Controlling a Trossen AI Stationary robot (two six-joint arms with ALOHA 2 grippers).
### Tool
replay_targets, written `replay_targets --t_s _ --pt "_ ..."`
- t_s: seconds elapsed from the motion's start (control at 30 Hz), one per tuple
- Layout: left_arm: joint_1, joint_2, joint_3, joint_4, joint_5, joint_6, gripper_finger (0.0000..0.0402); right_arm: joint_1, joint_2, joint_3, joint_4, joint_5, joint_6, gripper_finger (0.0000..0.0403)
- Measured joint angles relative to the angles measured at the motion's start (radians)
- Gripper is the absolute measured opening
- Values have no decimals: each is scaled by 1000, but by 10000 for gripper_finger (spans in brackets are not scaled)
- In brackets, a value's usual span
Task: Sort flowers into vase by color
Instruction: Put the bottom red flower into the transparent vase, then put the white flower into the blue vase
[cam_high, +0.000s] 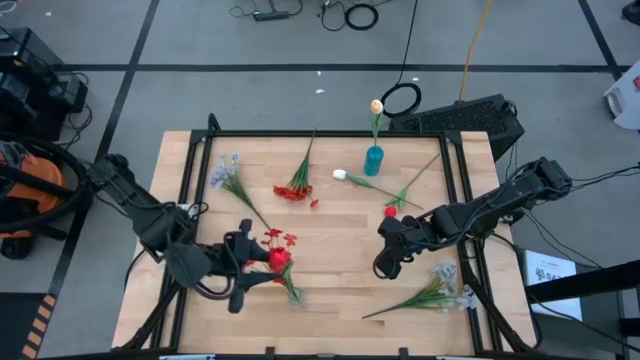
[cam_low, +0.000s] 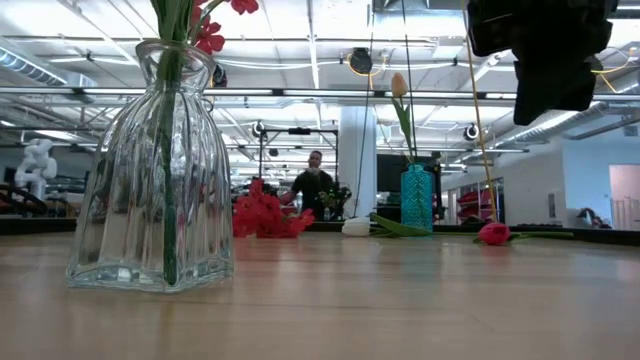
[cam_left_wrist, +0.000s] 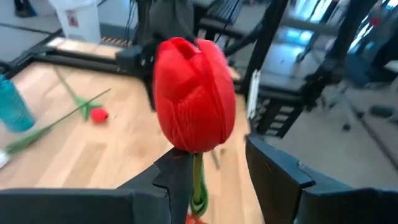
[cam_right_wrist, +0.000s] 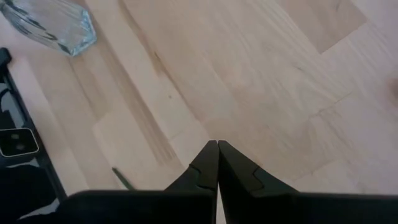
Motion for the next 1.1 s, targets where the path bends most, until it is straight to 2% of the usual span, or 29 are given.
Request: replay_targets --t_s 0.17,0.27,0.43,0.63,0.83,1.0,1.1 --pt "0 11 -1 -10 20 -4 153 0 0 0 22 -1 -3 0" --pt "0 13 0 -29 93 -76 153 0 0 0 27 -2 -20 0" --pt "0 13 -1 -95 149 -204 153 0 0 0 28 -2 -52 0" --pt "1 23 0 -161 157 -234 153 0 0 0 28 -3 -70 0" --pt "9 27 -1 -183 283 -233 153 0 0 0 37 -4 -79 0" --pt "28 -34 -1 -188 305 -228 153 0 0 0 45 -4 -74 0" --pt "48 -99 -1 -275 304 -234 153 0 0 0 44 -3 -72 0"
